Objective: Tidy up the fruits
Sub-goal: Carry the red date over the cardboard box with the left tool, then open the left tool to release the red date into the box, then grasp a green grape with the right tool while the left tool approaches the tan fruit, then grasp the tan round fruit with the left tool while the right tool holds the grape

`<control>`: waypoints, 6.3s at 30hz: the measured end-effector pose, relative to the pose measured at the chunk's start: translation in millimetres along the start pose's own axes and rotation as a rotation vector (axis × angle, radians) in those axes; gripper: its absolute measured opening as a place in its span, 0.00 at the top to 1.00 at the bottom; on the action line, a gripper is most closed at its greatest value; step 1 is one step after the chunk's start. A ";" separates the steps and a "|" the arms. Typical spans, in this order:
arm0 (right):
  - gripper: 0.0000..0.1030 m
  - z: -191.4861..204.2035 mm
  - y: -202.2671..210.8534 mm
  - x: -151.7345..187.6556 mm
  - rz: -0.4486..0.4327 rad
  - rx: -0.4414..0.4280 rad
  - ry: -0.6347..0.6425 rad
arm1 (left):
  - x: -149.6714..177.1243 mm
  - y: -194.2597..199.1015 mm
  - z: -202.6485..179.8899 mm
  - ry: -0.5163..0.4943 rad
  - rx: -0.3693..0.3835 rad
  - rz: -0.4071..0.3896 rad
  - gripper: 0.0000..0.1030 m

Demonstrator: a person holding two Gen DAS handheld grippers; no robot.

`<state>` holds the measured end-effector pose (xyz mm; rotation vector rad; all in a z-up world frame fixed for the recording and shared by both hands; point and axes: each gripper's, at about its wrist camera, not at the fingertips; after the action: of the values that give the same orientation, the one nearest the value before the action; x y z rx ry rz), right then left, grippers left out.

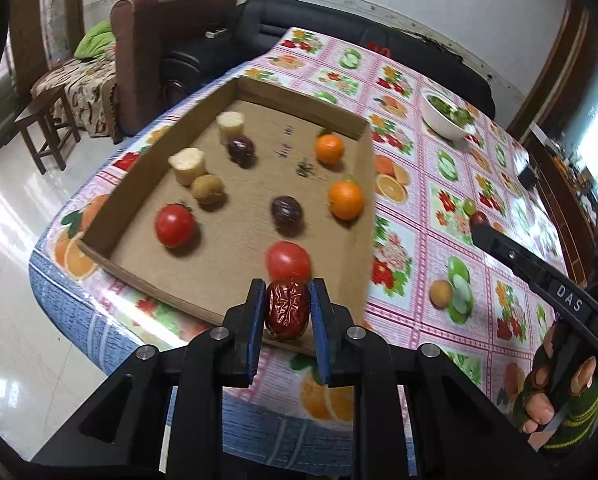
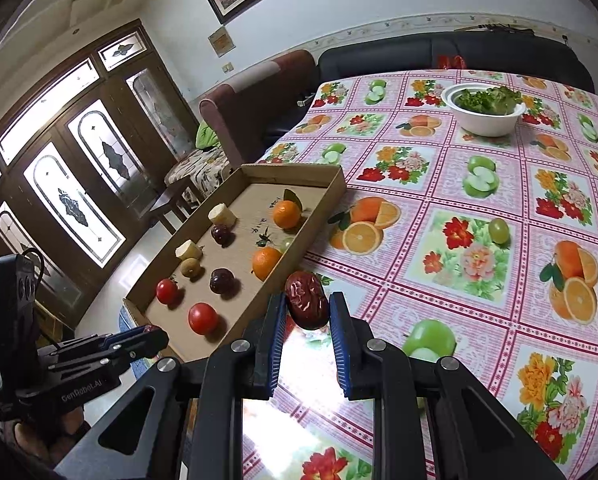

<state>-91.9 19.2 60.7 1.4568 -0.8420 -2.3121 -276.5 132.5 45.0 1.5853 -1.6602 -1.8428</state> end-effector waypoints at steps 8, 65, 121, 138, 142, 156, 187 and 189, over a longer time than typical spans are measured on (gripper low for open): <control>0.79 7.5 -13.1 -5.6 0.010 -0.017 0.012 | -10.4 -3.6 31.1 0.069 -0.026 -0.004 0.81; 0.79 75.4 -194.6 -71.2 0.225 -0.002 0.186 | -40.0 -77.6 19.0 0.037 -0.137 0.065 0.81; 0.56 -17.9 -3.5 -29.8 0.039 0.101 0.079 | 6.8 -17.4 -54.1 -0.061 -0.027 0.006 0.55; 0.55 -106.4 32.8 23.0 0.043 0.201 -0.088 | 38.4 -26.7 -116.1 -0.205 0.016 0.046 0.54; 0.55 -114.0 30.6 25.3 0.045 0.206 -0.090 | 39.5 -32.5 -124.1 -0.214 0.014 0.057 0.54; 0.55 -140.7 -22.4 -15.2 0.037 0.256 -0.057 | 29.4 -82.3 -159.8 -0.266 -0.017 0.098 0.54; 0.79 -65.1 9.9 -8.7 -0.067 0.148 -0.014 | 14.4 -24.1 -75.2 -0.122 0.050 -0.022 0.92; 0.79 -59.6 11.4 -7.1 -0.071 0.138 -0.005 | 12.2 -23.0 -71.1 -0.112 0.050 -0.027 0.92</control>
<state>-36.5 -5.4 53.7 1.5614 -0.9840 -2.3511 -215.1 89.6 34.1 1.5574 -1.7527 -1.9515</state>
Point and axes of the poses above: each gripper's, at about its wrist camera, not at the fingertips, and y roughly against the way its jaws point, z to its left, x to its underside, and after that the axes turned 2 degrees about y, right-handed
